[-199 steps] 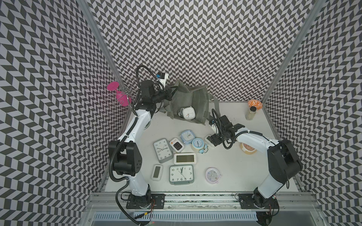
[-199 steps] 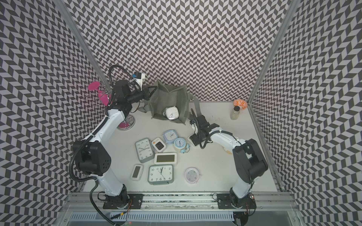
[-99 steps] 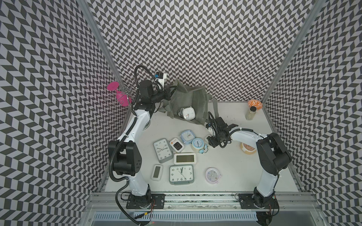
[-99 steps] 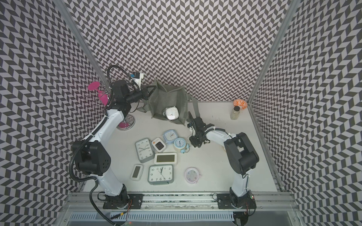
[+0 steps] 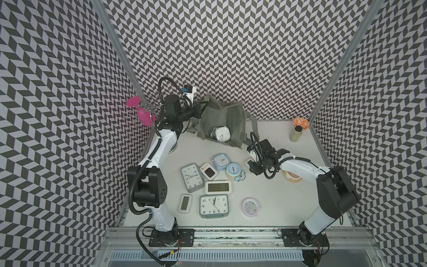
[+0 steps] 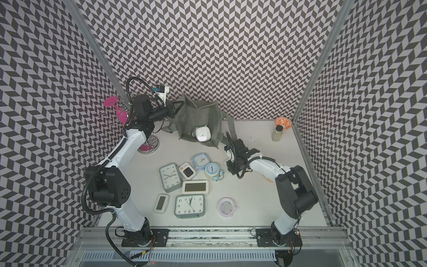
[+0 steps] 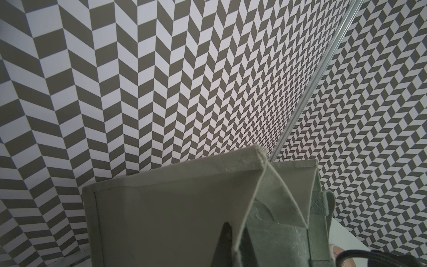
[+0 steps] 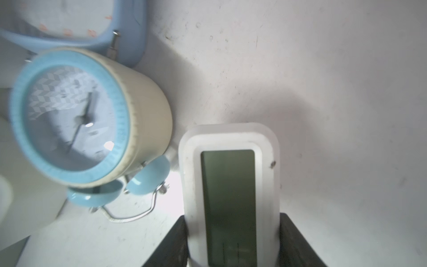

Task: Put the alarm clock into the canvas bag
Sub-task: Pick up the alarm from the center of the board, then place the alarm at the canvas bag.

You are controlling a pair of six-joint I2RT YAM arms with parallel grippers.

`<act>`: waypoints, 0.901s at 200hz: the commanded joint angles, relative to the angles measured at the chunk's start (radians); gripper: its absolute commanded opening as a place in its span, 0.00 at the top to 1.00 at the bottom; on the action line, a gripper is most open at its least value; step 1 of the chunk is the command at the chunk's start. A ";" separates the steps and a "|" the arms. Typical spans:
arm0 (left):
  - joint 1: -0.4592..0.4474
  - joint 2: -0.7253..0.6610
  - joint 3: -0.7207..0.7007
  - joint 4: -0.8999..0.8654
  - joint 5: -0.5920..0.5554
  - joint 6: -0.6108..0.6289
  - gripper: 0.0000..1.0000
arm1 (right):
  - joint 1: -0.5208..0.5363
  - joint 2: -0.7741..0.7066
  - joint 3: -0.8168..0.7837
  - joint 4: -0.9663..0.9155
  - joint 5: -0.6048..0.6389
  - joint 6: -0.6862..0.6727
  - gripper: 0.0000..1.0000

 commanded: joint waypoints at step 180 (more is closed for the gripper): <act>-0.010 -0.029 0.015 0.019 0.021 -0.002 1.00 | 0.028 -0.258 0.386 0.291 -0.214 0.015 0.62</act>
